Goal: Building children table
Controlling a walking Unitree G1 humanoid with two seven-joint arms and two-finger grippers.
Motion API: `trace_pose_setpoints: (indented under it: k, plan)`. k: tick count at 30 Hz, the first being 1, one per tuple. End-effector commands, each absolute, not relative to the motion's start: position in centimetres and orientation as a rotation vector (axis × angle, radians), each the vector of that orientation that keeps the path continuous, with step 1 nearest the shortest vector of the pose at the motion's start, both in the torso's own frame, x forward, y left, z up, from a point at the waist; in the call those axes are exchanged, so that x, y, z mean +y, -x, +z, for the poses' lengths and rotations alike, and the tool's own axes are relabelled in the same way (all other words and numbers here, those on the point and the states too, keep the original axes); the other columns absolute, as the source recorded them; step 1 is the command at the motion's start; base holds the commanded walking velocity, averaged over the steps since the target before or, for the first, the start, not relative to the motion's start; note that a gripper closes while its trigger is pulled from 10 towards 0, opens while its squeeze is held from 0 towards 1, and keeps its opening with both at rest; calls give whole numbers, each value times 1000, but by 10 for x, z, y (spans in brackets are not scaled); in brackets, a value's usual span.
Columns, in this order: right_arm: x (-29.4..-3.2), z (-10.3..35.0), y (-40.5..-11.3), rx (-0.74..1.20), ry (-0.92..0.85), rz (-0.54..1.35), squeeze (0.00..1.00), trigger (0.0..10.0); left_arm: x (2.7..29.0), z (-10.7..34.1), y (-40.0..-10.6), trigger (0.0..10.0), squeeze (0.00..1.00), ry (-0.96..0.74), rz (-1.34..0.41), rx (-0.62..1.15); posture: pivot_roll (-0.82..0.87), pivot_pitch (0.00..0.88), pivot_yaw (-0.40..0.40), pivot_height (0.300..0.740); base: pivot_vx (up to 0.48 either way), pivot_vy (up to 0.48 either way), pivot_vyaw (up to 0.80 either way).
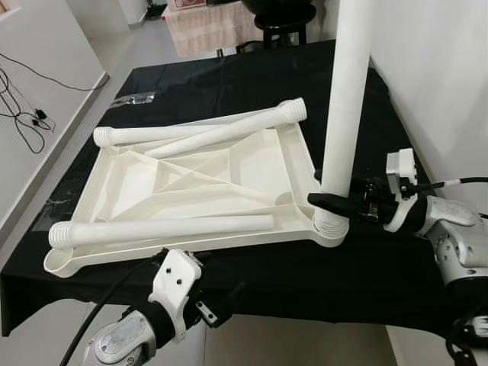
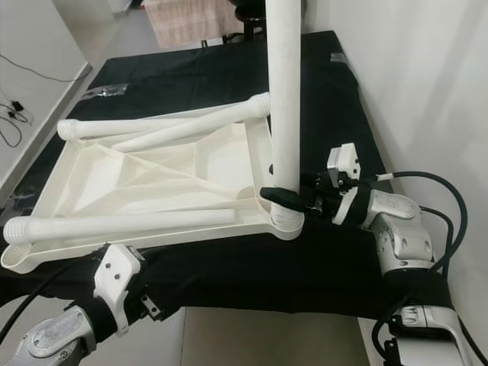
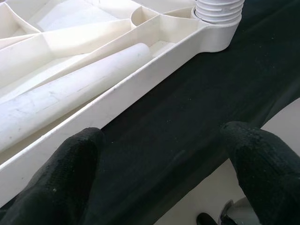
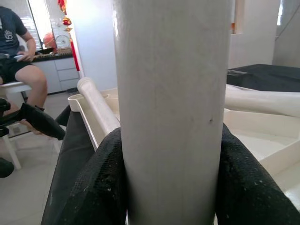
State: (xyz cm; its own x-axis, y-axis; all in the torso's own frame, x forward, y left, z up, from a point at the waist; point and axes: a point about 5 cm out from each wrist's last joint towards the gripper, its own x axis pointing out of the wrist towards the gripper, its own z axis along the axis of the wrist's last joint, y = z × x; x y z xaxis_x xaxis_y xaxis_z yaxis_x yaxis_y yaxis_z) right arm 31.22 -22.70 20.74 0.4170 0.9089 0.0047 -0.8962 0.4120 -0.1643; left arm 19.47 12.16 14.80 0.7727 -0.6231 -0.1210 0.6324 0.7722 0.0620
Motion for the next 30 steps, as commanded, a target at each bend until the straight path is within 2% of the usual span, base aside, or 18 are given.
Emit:
trace_pose_setpoints:
  k: [1,7,11,18,22,30]
  plan:
    - [-218,183,-307,-4,128,1190,0,10000,126,147,-191,10000,0,-130,-681,122,49,210,133,740,0,0,0]
    - [-215,182,-306,-16,127,1188,0,10000,127,148,-188,10000,0,-138,-683,125,53,219,140,740,0,0,0]
    - [-207,193,-307,-97,89,1180,0,10000,127,148,-186,10000,0,-145,-693,134,51,221,146,740,0,0,0]
    - [-201,185,-304,-70,96,1225,0,10000,125,148,-186,10000,0,-153,-702,136,57,218,143,740,0,0,0]
    - [-184,176,-294,-35,89,1324,0,10000,125,148,-185,10000,0,-160,-705,138,57,214,140,740,0,0,0]
    - [-168,168,-292,-42,66,1319,0,10000,124,147,-183,10000,0,-164,-715,143,59,202,140,740,0,0,0]
